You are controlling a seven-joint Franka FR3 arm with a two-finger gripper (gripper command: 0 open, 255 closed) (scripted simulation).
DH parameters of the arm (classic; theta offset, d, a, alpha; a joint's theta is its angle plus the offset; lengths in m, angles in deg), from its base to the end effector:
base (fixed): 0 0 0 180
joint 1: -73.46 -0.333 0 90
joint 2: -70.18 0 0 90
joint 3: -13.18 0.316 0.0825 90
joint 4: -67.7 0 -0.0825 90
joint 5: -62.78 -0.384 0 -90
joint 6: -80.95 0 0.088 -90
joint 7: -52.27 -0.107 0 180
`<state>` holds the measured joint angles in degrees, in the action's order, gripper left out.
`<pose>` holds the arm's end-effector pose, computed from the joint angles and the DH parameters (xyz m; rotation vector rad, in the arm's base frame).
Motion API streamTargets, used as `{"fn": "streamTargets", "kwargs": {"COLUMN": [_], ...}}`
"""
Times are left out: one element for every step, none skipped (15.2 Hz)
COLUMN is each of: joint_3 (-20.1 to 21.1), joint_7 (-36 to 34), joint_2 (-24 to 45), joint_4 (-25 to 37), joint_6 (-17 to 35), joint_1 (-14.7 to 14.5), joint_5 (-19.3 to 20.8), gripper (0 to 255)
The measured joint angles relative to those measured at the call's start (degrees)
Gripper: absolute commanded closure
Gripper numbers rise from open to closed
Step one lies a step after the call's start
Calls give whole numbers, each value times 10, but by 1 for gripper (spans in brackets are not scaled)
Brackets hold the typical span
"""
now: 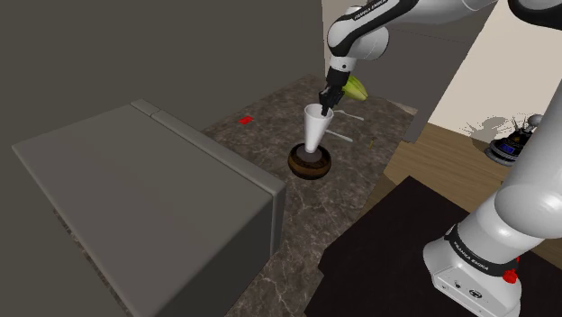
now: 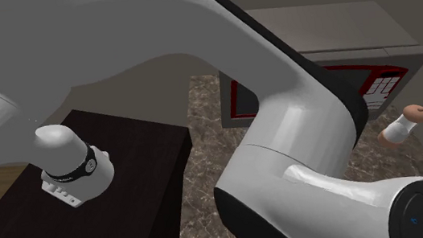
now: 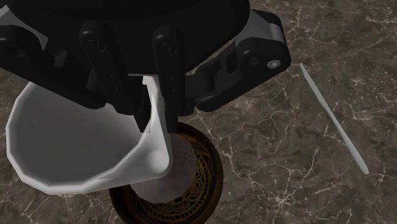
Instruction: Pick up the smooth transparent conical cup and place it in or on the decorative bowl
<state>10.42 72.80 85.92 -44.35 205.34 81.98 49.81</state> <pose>0.5915 -0.1080 0.3335 -2.9621 -0.0432 0.0138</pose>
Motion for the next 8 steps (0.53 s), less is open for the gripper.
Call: {"fn": "streamTargets", "kwargs": {"joint_3": [0, 0, 0, 0, 0, 0, 0, 0], "joint_7": [0, 0, 0, 0, 0, 0, 0, 0], "joint_2": [0, 0, 0, 0, 0, 0, 0, 0], "joint_4": [0, 0, 0, 0, 0, 0, 0, 0], "joint_6": [0, 1, 1, 1, 1, 1, 1, 1], "joint_1": [0, 0, 0, 0, 0, 0, 0, 0], "joint_5": [0, 0, 0, 0, 0, 0, 0, 0], "gripper": [255, 255, 255, 0, 0, 0, 0, 0]}}
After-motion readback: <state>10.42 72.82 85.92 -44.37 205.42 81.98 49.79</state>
